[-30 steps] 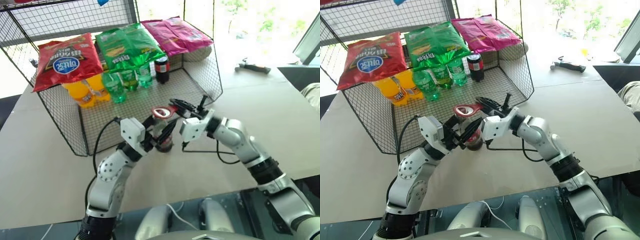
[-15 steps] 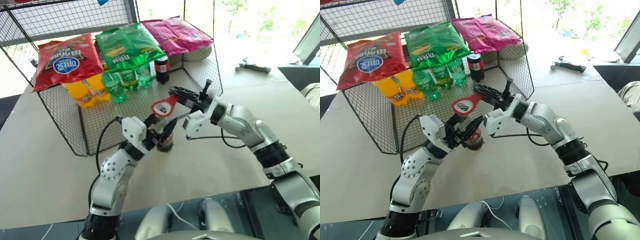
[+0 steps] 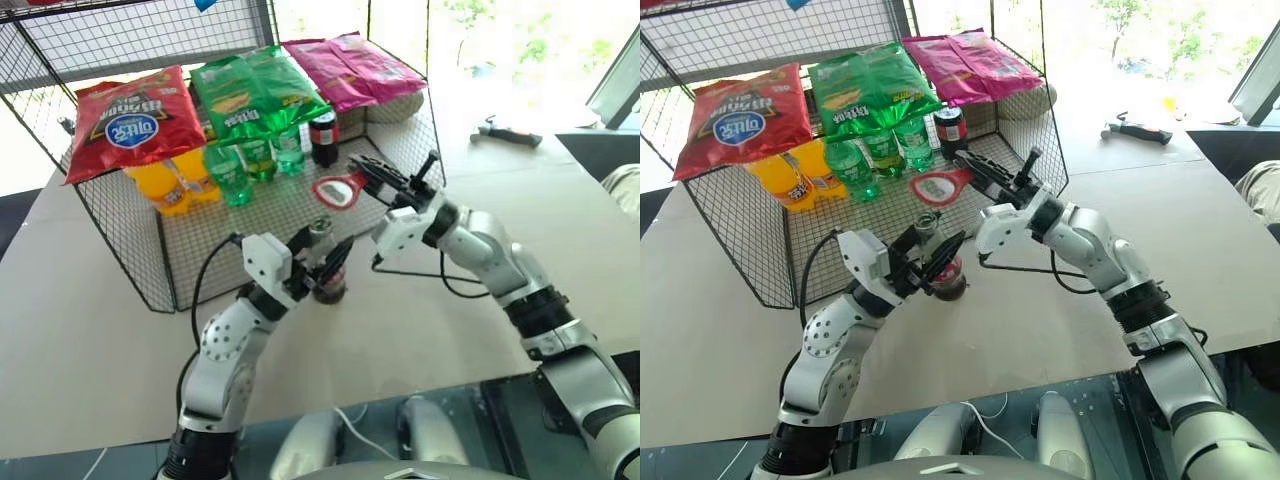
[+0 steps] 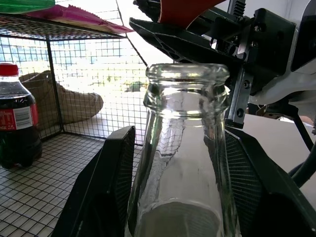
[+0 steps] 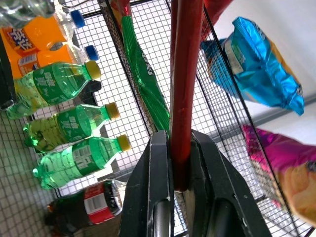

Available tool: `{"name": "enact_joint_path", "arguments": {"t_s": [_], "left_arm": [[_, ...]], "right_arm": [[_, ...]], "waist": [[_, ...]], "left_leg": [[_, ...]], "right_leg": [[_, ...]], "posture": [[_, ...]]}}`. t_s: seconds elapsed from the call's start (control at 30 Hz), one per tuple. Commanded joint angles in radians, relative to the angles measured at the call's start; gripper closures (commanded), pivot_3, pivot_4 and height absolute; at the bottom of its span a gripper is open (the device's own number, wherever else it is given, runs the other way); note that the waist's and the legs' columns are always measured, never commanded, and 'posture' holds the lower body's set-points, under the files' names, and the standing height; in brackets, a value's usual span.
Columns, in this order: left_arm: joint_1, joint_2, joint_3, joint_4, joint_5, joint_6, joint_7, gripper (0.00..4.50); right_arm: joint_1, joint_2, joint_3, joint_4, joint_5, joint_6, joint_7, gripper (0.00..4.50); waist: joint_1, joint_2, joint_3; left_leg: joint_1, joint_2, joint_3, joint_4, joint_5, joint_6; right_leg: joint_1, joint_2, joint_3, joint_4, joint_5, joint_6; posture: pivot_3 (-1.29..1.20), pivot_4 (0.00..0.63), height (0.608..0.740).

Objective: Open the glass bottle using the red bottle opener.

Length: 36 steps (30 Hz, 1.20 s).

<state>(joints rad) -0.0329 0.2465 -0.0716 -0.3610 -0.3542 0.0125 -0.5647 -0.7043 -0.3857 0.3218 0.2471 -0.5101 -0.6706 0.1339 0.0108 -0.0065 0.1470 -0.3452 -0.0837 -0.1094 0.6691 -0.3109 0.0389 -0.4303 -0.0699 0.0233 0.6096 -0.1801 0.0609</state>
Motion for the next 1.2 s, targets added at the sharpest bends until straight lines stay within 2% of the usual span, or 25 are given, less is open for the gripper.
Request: {"name": "enact_joint_path", "arguments": {"t_s": [0.03,0.13,0.2,0.23,0.33,0.57,0.7,0.83,0.97,1.17,1.2], "left_arm": [[0.016,0.002,-0.004,-0.001,-0.010,0.018,-0.002,2.45],[0.016,0.003,-0.003,-0.003,-0.012,0.019,-0.003,2.45],[0.019,0.005,-0.007,-0.007,-0.020,0.024,-0.010,1.44],[0.021,0.006,-0.010,-0.008,-0.014,0.023,-0.010,1.19],[0.027,0.007,-0.014,-0.012,-0.007,0.024,-0.010,0.07],[0.061,0.029,-0.004,-0.048,-0.015,0.027,-0.023,0.07],[0.122,0.074,0.017,-0.105,-0.027,0.040,-0.036,0.07],[0.231,0.128,0.051,-0.174,-0.033,0.047,-0.045,0.07],[0.378,0.171,0.094,-0.228,-0.045,0.032,-0.066,0.07],[0.489,0.179,0.132,-0.235,-0.039,-0.003,-0.069,0.07],[0.501,0.175,0.138,-0.227,-0.034,-0.012,-0.065,0.00]], "right_arm": [[0.024,0.020,-0.046,-0.019,0.097,0.047,0.028,4.50],[0.053,0.039,-0.049,-0.035,0.132,0.081,0.049,4.50],[0.068,0.047,-0.047,-0.043,0.142,0.091,0.061,4.50],[0.075,0.050,-0.044,-0.046,0.143,0.093,0.066,4.50],[0.083,0.055,-0.043,-0.049,0.142,0.097,0.074,4.50],[0.100,0.052,-0.056,-0.054,0.162,0.104,0.091,4.50],[0.159,0.047,-0.074,-0.100,0.276,0.175,0.168,4.50],[0.292,0.027,-0.101,-0.215,0.468,0.389,0.315,4.50],[0.439,-0.009,-0.145,-0.390,0.684,0.723,0.431,4.50],[0.546,-0.085,-0.210,-0.530,0.832,1.018,0.488,4.50],[0.555,-0.097,-0.219,-0.549,0.858,1.067,0.497,3.63]], "waist": [[0.000,0.000,0.000],[-0.001,0.000,0.000],[-0.001,0.000,0.000],[-0.002,0.000,0.000],[-0.005,0.000,0.001],[-0.015,0.000,0.001],[-0.022,0.000,0.001],[-0.021,0.000,0.001],[-0.021,0.001,0.002],[-0.018,0.001,0.004],[-0.018,0.001,0.004]], "left_leg": [[0.000,0.000,0.000,0.000,0.000,0.000],[0.000,0.000,0.000,0.000,0.000,0.000],[0.000,0.000,0.000,0.000,0.000,0.000],[0.000,0.000,0.000,0.000,0.000,0.000],[-0.001,0.000,0.000,0.000,0.000,0.000],[-0.001,0.000,0.000,-0.001,0.000,0.000],[-0.001,0.000,-0.001,-0.002,0.000,0.000],[-0.001,0.001,-0.001,-0.003,0.000,0.000],[-0.002,0.001,-0.001,-0.003,-0.001,0.001],[-0.002,0.001,-0.002,-0.002,-0.003,0.006],[-0.002,0.001,-0.002,-0.002,-0.004,0.006]], "right_leg": [[0.000,0.000,0.000,0.000,0.000,0.000],[0.000,0.000,0.000,0.000,0.000,0.000],[0.000,0.000,0.000,0.000,0.000,0.000],[0.000,0.000,0.000,0.000,0.000,0.000],[-0.001,0.000,0.000,0.000,0.000,0.000],[-0.002,0.000,0.000,0.000,0.000,0.000],[-0.002,0.000,0.000,0.000,0.000,0.000],[-0.002,0.000,0.000,-0.001,0.000,0.000],[-0.002,-0.001,0.000,-0.002,0.000,0.000],[-0.001,-0.001,-0.002,-0.002,-0.001,0.000],[-0.001,-0.001,-0.001,-0.002,-0.001,0.000]], "posture": [[0.00,0.150,0.740],[0.00,0.150,0.740],[0.00,0.150,0.740],[0.00,0.150,0.740],[0.00,0.150,0.740],[0.00,0.150,0.740],[0.00,0.150,0.740],[0.00,0.150,0.740],[0.00,0.150,0.740],[0.00,0.150,0.740],[0.00,0.150,0.740]]}}
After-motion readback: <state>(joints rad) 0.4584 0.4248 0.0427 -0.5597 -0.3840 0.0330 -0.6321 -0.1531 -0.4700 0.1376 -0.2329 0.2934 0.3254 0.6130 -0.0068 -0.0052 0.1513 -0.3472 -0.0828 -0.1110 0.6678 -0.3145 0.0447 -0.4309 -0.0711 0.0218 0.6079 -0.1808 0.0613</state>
